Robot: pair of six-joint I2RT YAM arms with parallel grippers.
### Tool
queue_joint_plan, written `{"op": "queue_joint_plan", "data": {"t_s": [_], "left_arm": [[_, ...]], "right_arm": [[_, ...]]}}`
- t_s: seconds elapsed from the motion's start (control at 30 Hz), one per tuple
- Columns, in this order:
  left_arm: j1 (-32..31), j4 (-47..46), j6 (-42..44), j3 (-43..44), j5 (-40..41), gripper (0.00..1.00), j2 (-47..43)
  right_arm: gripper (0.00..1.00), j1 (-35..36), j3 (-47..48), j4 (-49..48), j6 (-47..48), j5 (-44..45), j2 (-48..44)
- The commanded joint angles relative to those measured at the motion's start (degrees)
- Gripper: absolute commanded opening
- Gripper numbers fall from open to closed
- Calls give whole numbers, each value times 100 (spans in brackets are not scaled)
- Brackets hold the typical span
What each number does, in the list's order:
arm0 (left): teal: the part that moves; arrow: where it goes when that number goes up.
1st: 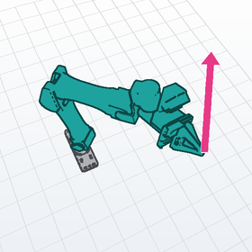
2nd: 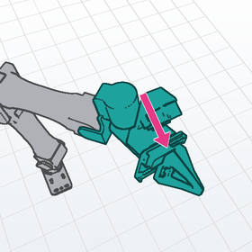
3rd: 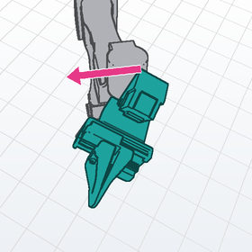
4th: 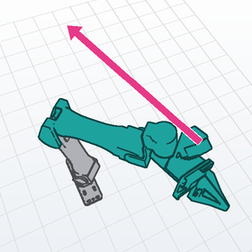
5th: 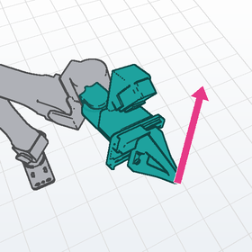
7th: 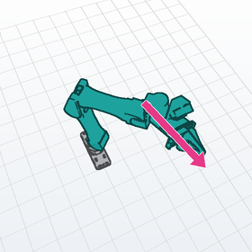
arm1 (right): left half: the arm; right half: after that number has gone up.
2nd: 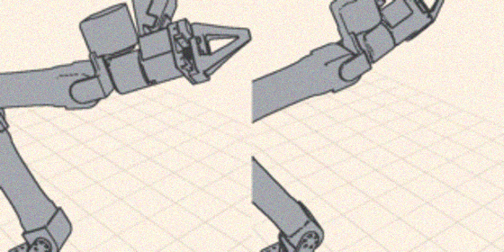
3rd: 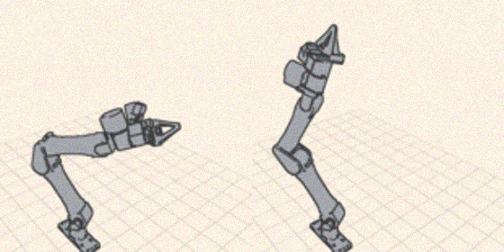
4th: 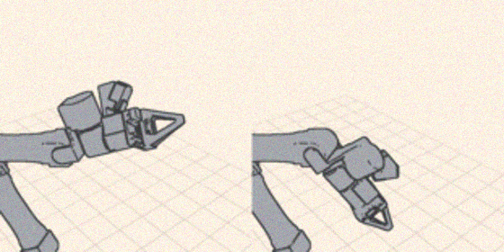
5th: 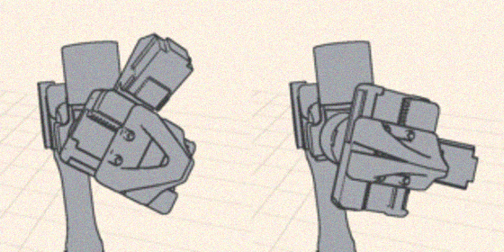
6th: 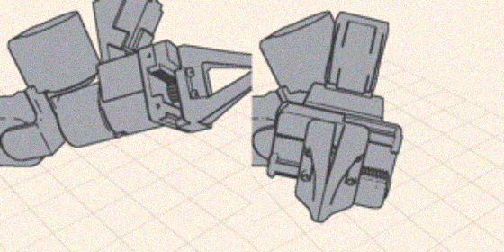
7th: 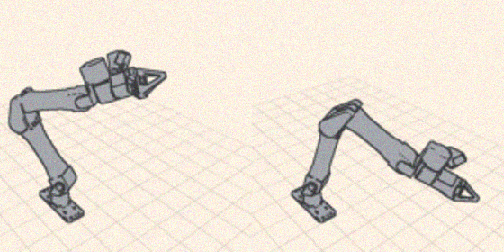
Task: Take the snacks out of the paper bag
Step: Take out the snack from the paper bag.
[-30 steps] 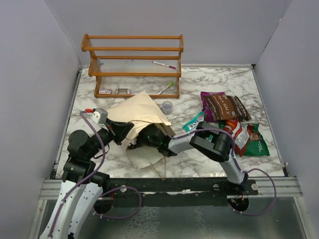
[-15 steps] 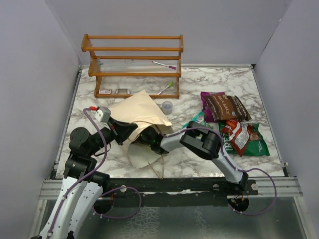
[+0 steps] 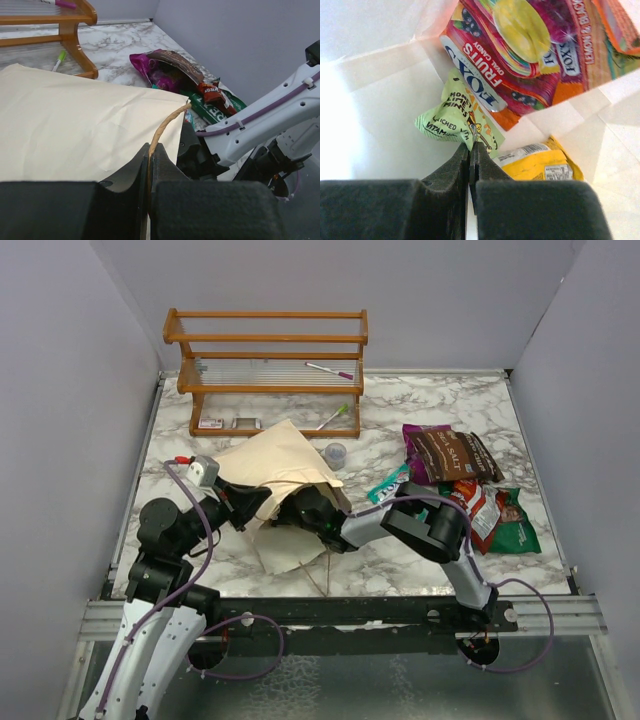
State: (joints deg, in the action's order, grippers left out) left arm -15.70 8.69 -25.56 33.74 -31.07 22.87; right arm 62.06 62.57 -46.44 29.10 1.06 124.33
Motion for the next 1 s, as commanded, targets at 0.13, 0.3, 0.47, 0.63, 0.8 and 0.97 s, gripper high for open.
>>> {"op": "queue_joint_plan", "data": {"t_s": [0.13, 0.3, 0.47, 0.63, 0.8, 0.97], "left_arm": [[24, 129, 137, 178, 373, 0, -121], [29, 193, 116, 177, 592, 0, -160], [33, 195, 65, 154, 708, 0, -106], [38, 215, 78, 170, 698, 0, -134], [41, 219, 77, 159, 738, 0, -260], [41, 268, 51, 166, 846, 0, -213]], "right_arm": [[2, -28, -796, -350, -384, 312, -850], [2, -28, -1459, -71, -663, -592, -1659], [2, -28, -2154, -16, -1275, -1478, -2666], [2, -29, -2575, 383, -1904, -2087, -3545], [2, -29, -2728, 1364, -2225, -2070, -4492], [2, -30, -2554, 3020, -1998, -2301, -5705]]}}
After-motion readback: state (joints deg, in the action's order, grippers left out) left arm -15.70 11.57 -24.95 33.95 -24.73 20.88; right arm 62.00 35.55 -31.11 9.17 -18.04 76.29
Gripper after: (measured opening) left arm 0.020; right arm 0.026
